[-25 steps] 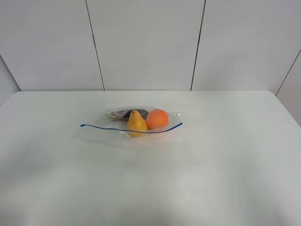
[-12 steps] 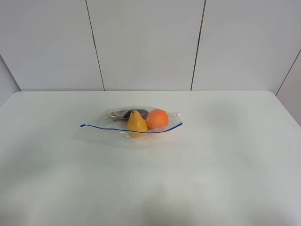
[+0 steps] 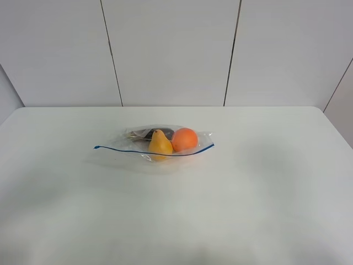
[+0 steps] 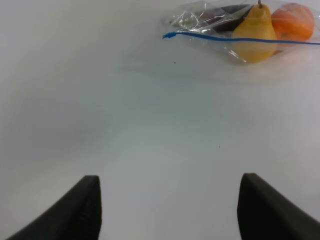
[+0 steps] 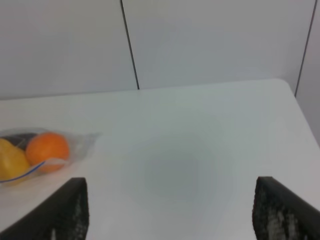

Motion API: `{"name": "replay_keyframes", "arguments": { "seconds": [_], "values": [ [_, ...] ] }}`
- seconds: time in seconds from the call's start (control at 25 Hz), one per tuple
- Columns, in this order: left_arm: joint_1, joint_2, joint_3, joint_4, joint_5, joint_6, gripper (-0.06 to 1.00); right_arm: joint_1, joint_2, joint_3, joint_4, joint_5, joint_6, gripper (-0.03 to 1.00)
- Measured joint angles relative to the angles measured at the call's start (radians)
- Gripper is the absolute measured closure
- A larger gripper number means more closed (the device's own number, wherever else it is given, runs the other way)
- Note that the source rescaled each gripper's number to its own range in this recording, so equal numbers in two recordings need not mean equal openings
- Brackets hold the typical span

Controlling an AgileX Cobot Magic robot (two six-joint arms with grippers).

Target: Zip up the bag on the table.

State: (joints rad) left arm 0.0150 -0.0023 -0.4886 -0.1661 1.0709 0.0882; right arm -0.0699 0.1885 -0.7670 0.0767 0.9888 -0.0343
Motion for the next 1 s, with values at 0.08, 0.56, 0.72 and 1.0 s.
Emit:
{"name": "replay_keyframes", "arguments": {
  "seconds": [0.08, 0.56, 0.72, 1.0],
  "values": [
    [0.0, 0.0, 0.0, 0.0, 0.0, 0.0, 0.11, 0.0, -0.04, 0.033, 0.007, 0.01, 0.001, -0.03],
    [0.0, 0.0, 0.0, 0.0, 0.0, 0.0, 0.11, 0.0, -0.195, 0.185, 0.023, 0.018, 0.007, -0.03],
    [0.0, 0.0, 0.0, 0.0, 0.0, 0.0, 0.11, 0.0, -0.195, 0.216, 0.025, 0.018, 0.007, -0.01],
    [0.0, 0.0, 0.0, 0.0, 0.0, 0.0, 0.11, 0.002, -0.195, 0.259, 0.025, 0.018, 0.007, 0.01]
  ]
}}
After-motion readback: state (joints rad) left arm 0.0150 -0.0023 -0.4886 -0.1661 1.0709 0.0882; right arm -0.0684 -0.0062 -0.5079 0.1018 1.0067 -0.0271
